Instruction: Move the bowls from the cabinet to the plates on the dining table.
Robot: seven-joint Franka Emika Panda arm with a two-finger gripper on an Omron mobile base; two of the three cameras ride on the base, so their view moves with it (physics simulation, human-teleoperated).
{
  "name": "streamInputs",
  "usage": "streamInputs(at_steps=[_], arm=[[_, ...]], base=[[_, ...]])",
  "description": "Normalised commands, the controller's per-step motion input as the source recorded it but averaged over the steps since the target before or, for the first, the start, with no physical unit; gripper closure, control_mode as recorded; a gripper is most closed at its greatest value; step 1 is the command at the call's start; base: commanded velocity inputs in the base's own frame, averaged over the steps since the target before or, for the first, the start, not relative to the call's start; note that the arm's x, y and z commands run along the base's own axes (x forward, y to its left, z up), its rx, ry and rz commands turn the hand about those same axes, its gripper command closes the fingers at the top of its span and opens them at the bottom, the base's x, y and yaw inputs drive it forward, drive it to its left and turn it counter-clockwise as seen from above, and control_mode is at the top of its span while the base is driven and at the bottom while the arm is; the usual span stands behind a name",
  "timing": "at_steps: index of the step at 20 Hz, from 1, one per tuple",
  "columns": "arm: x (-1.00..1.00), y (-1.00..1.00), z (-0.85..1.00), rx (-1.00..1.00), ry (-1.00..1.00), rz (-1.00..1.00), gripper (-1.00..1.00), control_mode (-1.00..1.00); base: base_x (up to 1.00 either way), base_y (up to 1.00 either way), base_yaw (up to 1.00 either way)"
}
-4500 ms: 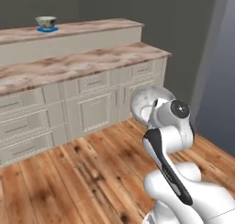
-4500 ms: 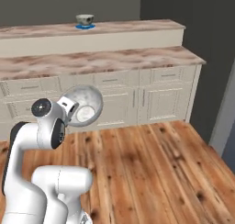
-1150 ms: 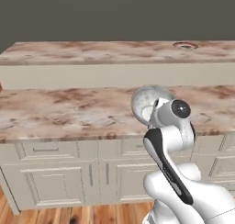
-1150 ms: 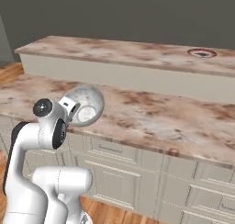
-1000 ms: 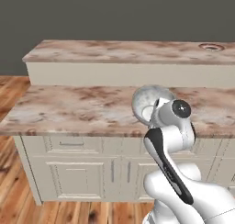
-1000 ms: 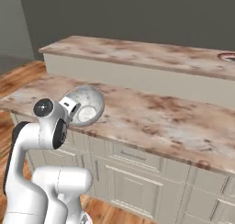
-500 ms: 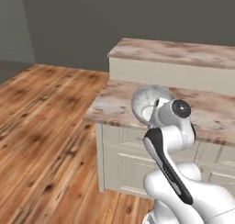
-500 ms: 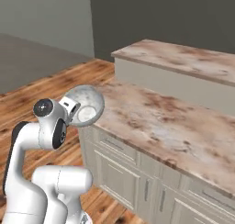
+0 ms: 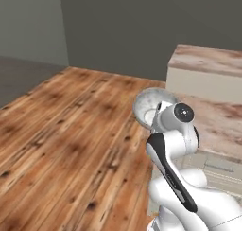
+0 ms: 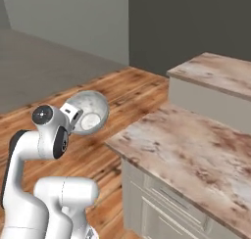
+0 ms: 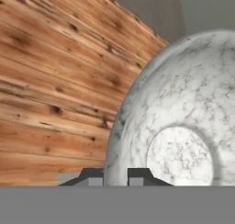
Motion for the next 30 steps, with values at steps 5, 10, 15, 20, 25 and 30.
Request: streamInputs(at_steps=[5, 10, 15, 20, 25, 30], arm=[[0.0, 0.0, 0.0, 0.0, 0.0, 0.0, 1.0, 1.0], [0.0, 0.0, 0.0, 0.0, 0.0, 0.0, 1.0, 1.0], [0.0, 0.0, 0.0, 0.0, 0.0, 0.0, 1.0, 1.0], [0.0, 0.0, 0.0, 0.0, 0.0, 0.0, 1.0, 1.0], [0.0, 0.0, 0.0, 0.0, 0.0, 0.0, 1.0, 1.0], [0.0, 0.0, 0.0, 0.0, 0.0, 0.0, 1.0, 1.0]], base=[[1.0, 0.72, 0.17], [1.0, 0.64, 0.11], [0.84, 0.27, -0.17], [0.81, 0.09, -0.44], [0.92, 0.0, -0.46], [1.0, 0.03, -0.27]])
